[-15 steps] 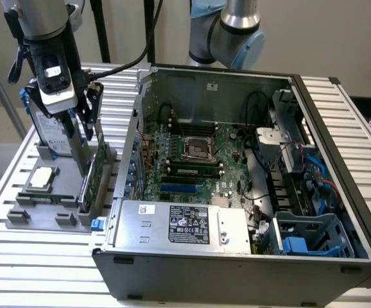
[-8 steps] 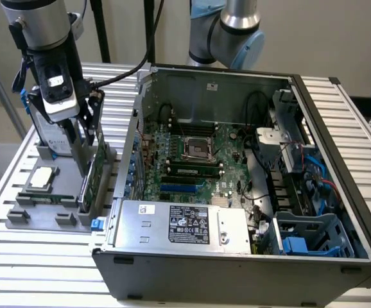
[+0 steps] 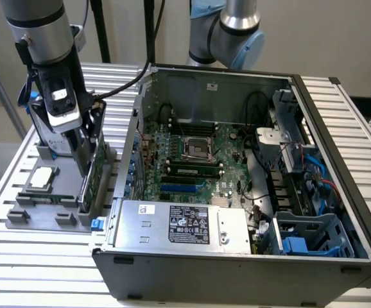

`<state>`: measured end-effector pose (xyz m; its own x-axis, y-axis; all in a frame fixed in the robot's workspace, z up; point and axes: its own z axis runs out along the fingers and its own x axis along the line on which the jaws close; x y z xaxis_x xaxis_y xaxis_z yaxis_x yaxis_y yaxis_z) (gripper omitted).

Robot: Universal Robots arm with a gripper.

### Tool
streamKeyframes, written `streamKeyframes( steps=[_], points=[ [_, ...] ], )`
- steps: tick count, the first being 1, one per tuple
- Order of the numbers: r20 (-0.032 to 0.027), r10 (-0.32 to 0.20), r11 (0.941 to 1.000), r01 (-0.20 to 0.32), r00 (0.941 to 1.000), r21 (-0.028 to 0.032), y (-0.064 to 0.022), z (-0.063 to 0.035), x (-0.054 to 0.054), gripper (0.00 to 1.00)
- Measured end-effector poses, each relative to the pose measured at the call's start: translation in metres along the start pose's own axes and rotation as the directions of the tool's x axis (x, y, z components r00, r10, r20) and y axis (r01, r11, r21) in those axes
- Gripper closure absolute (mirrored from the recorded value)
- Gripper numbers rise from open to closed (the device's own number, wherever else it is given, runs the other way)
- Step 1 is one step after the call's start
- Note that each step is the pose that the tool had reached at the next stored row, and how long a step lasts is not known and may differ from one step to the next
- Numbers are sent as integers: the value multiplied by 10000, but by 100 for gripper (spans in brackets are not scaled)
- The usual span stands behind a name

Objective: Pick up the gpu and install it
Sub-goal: 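Pick up the gpu and move the gpu toward the slot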

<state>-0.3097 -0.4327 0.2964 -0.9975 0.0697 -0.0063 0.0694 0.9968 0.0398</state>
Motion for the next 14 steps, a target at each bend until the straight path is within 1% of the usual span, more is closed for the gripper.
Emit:
streamKeyframes(
  steps=[14],
  points=[
    [0,0,10000,0,10000,0,-28,255,0,52]
  ],
)
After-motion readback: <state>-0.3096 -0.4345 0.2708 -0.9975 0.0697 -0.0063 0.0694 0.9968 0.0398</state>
